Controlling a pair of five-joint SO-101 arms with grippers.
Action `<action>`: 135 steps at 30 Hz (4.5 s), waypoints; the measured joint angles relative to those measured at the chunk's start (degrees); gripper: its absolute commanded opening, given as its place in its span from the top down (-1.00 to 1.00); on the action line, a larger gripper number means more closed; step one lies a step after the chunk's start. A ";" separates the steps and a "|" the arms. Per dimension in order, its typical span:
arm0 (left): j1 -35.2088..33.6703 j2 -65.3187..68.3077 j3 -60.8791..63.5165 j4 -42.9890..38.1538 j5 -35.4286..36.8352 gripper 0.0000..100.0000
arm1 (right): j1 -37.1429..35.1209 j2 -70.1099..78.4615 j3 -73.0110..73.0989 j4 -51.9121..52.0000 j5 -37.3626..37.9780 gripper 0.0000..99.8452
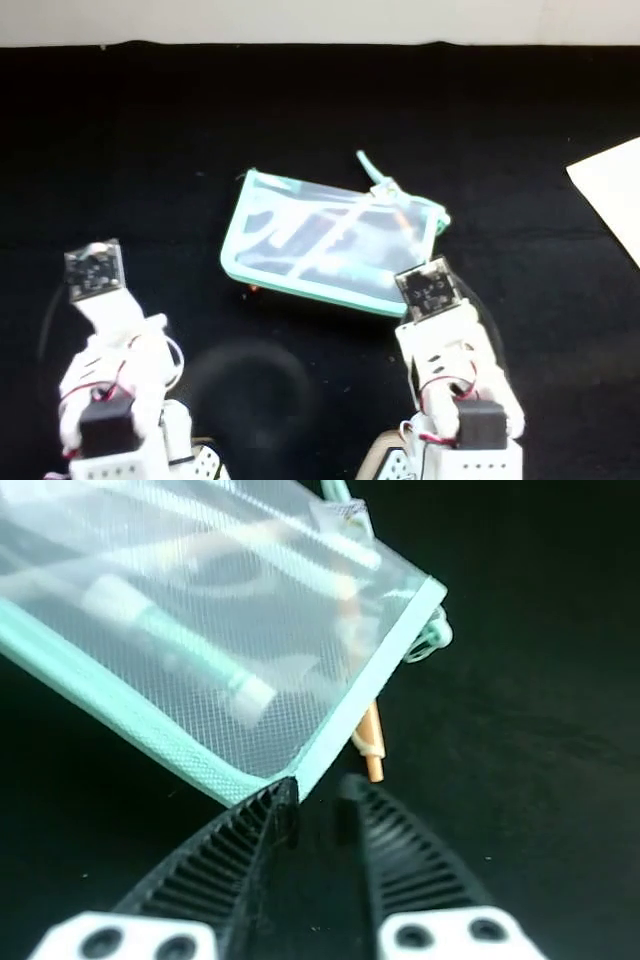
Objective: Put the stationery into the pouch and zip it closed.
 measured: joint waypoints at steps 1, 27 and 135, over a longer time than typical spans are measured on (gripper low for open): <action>0.00 -0.09 -3.16 1.23 0.00 0.98 | 0.18 0.00 -2.29 1.58 0.09 0.54; 0.00 68.92 -73.41 22.59 -0.26 0.75 | -6.07 58.37 -73.41 32.88 -11.16 0.54; 0.00 70.59 -35.96 8.88 6.95 0.47 | -4.13 142.07 -178.02 32.97 -23.91 0.99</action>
